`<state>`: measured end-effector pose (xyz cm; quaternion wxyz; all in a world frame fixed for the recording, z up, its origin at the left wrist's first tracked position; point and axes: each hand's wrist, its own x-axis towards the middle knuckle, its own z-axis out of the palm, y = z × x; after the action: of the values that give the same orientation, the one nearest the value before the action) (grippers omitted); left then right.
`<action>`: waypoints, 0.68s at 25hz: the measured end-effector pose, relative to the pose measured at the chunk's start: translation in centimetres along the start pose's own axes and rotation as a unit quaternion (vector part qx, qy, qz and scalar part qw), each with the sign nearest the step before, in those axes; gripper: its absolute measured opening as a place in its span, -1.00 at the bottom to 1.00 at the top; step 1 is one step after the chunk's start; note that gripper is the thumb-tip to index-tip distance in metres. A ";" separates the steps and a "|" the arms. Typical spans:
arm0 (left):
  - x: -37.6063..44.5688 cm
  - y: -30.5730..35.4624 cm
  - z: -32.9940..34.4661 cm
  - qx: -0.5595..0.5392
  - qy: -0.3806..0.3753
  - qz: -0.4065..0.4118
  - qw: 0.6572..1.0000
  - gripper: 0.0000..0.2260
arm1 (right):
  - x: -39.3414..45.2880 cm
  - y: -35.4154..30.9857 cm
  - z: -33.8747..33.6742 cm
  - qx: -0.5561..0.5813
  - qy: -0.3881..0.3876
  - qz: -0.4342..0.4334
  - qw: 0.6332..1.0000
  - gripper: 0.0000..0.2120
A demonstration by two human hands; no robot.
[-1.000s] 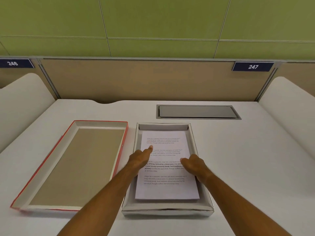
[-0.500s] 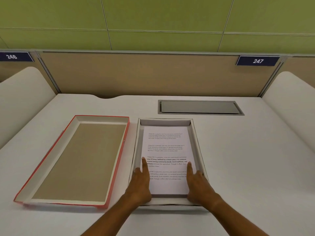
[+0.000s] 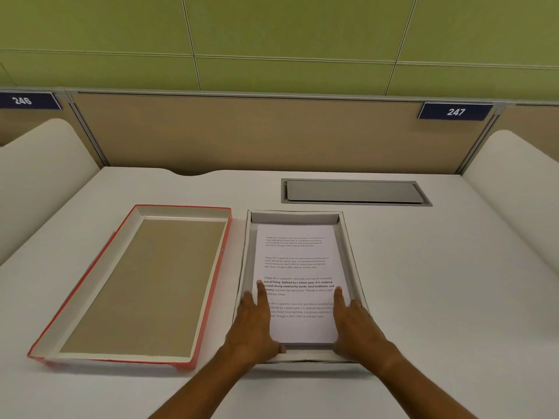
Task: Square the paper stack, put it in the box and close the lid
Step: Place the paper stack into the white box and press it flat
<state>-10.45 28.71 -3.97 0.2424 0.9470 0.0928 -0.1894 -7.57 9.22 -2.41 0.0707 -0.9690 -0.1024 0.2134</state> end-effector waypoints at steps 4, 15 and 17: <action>-0.6 -0.3 -0.6 0.062 0.099 0.068 0.991 0.08 | 0.1 -0.7 -0.6 0.010 0.085 -0.016 0.996 0.10; -2.6 -3.0 -2.2 0.144 0.253 0.046 0.956 -0.03 | 0.7 -4.9 0.0 0.033 0.212 -0.143 0.966 0.04; -3.3 -3.5 -2.3 0.148 0.253 0.020 0.956 -0.03 | 0.5 -5.6 0.2 0.035 0.211 -0.160 0.964 0.06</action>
<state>-13.72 32.59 -2.25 0.0717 0.9909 0.1027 0.0492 -8.21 14.80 -1.80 0.1574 -0.9600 -0.2316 -0.0066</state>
